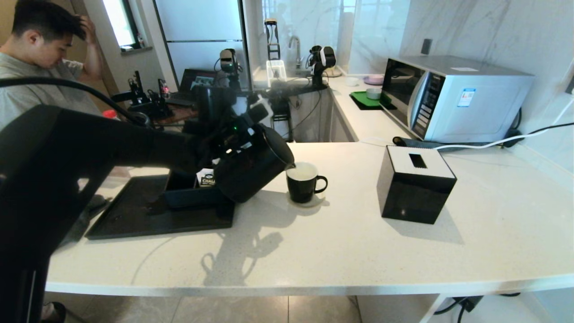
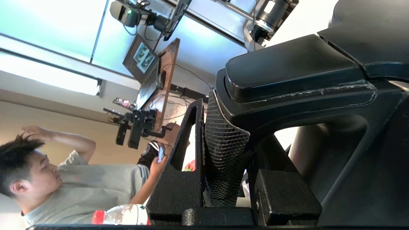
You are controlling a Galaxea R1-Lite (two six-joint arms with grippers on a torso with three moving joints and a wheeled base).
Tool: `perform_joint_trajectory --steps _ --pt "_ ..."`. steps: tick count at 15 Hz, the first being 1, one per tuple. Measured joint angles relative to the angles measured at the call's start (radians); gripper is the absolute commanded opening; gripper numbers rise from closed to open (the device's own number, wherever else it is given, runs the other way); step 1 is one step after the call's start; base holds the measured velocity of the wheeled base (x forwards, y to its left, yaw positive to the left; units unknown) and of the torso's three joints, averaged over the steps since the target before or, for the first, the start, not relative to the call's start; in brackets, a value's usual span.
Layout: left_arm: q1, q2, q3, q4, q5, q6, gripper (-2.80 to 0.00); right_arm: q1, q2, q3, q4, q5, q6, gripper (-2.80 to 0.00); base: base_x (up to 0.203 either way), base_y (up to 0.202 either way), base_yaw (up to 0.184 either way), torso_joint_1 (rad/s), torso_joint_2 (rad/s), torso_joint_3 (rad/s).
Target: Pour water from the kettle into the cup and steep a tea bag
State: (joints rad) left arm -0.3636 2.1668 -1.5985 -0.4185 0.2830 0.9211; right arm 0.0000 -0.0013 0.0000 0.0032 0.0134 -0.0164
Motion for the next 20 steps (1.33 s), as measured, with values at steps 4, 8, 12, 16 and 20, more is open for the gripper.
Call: perform_joint_trajectory --steps 4,8,12,16,20 --pt "0.0 -0.002 -0.001 0.0 -0.003 0.004 -2.8 0.0 0.0 0.0 0.0 0.0 0.0 -2.8 0.0 0.0 0.0 0.0 0.0 0.0" --pt "0.0 -0.003 -0.008 0.009 -0.004 0.005 -2.8 0.0 0.0 0.0 0.0 0.0 0.0 -2.8 0.0 0.0 0.0 0.0 0.0 0.0" --pt "0.0 -0.004 -0.019 0.018 -0.004 0.004 -2.8 0.0 0.0 0.0 0.0 0.0 0.0 -2.8 0.0 0.0 0.0 0.0 0.0 0.0" --pt "-0.003 -0.004 -0.02 0.019 -0.006 0.004 -2.8 0.0 0.0 0.0 0.0 0.0 0.0 -2.8 0.0 0.0 0.0 0.0 0.0 0.0" --pt "-0.005 -0.004 -0.016 0.01 -0.006 -0.005 -2.8 0.0 0.0 0.0 0.0 0.0 0.0 -2.8 0.0 0.0 0.0 0.0 0.0 0.0"
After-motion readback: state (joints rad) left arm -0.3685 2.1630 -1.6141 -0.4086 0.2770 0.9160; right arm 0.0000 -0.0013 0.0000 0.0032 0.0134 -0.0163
